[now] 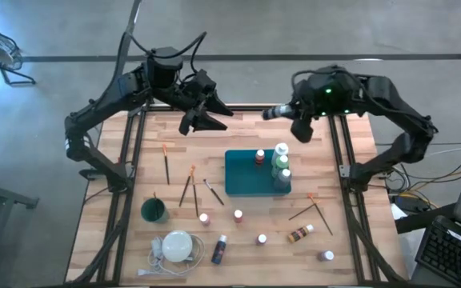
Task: Pick & Place Paint Supplies
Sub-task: Put the gray paint bottle into the blue bin
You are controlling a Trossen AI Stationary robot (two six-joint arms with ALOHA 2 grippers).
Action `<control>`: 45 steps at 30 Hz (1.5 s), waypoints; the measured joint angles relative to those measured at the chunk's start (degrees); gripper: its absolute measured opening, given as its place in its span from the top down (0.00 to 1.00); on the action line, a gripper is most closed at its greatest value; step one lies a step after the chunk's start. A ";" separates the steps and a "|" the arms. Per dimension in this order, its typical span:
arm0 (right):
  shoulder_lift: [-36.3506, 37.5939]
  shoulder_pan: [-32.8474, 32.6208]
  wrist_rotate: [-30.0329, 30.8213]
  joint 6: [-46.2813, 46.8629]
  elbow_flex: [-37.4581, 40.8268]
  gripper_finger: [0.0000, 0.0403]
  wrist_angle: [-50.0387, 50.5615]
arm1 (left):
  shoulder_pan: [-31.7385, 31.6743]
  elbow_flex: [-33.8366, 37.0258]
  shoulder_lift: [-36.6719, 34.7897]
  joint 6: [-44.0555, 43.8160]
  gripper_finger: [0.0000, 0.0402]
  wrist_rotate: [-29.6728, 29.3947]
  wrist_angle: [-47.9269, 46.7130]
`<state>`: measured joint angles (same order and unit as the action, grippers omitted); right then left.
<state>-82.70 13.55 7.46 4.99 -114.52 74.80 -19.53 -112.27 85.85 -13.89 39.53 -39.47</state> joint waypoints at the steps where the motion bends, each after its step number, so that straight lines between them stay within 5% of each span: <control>1: -1.36 -0.64 0.00 -0.11 -1.09 0.72 0.81 | 0.00 0.00 -0.05 -0.07 0.24 0.02 0.01; 8: -9.93 -3.81 -0.16 -0.67 -7.44 0.72 15.55 | -0.13 0.00 -0.87 0.90 0.24 0.04 -0.21; 22: -17.73 -8.49 -5.01 0.25 -5.11 0.72 14.85 | -0.15 0.00 -1.69 2.06 0.24 0.11 -0.95; 45: -30.11 -5.72 -7.36 -10.42 -3.02 0.72 5.97 | -0.15 0.07 -1.67 4.13 0.24 0.07 -2.13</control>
<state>-112.81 7.83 0.10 -5.43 -117.54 80.77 -19.68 -112.20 84.18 -9.76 39.59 -41.60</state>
